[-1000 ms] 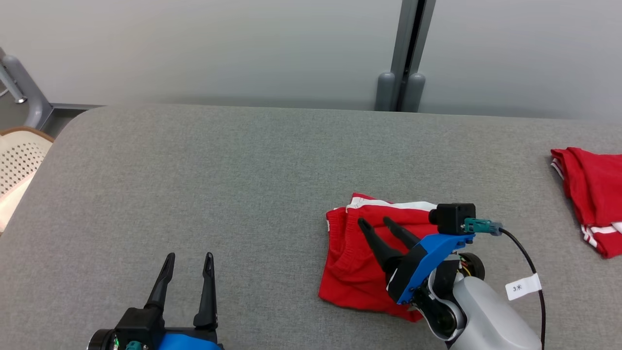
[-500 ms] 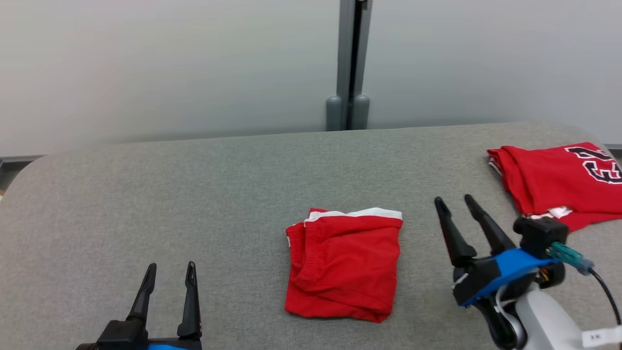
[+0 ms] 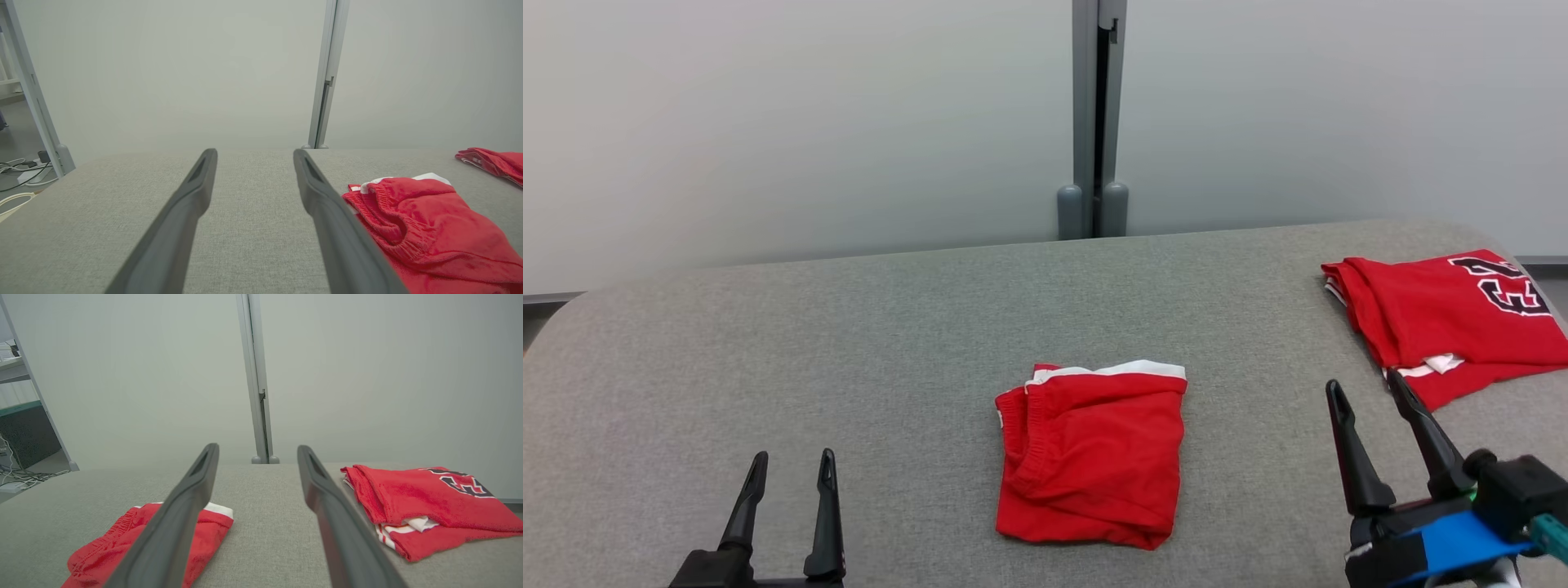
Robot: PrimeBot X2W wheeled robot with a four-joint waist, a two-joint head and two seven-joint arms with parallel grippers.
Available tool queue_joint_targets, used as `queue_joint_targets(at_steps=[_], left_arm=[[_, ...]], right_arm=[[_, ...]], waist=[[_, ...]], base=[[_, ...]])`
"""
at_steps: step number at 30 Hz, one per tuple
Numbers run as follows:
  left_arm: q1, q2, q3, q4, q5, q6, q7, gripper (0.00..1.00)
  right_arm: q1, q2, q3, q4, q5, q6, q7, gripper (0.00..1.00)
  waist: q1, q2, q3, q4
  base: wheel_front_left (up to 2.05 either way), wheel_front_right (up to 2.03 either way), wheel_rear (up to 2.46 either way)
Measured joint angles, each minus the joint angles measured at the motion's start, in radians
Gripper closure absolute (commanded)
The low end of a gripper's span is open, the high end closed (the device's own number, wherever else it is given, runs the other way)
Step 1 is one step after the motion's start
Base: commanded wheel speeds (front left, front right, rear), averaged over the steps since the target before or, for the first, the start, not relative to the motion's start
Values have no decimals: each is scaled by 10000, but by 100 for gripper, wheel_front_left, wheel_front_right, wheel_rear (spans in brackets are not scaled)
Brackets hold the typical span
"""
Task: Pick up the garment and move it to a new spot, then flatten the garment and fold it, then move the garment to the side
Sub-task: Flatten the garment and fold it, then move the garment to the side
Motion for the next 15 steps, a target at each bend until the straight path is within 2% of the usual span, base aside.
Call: queue_joint_targets(at_steps=[2,6,15], left_arm=[[45,65,-13,-23,-4,-6,0,0],[147,176,-6,-117,-8,-4,52,0],[291,261,-40,-245,-82,59,190,0]], right_arm=[[396,188,-167,-489,-458,0,94,0],[1091,777,-412,-1101,-631,0,366,0],[1721,1124,-554,-1707,-924,0,648,0]], waist=[[0,0,-39,103],[0,0,-85,261],[0,0,-186,446]], base=[[0,0,0],[0,0,0],[0,0,0]])
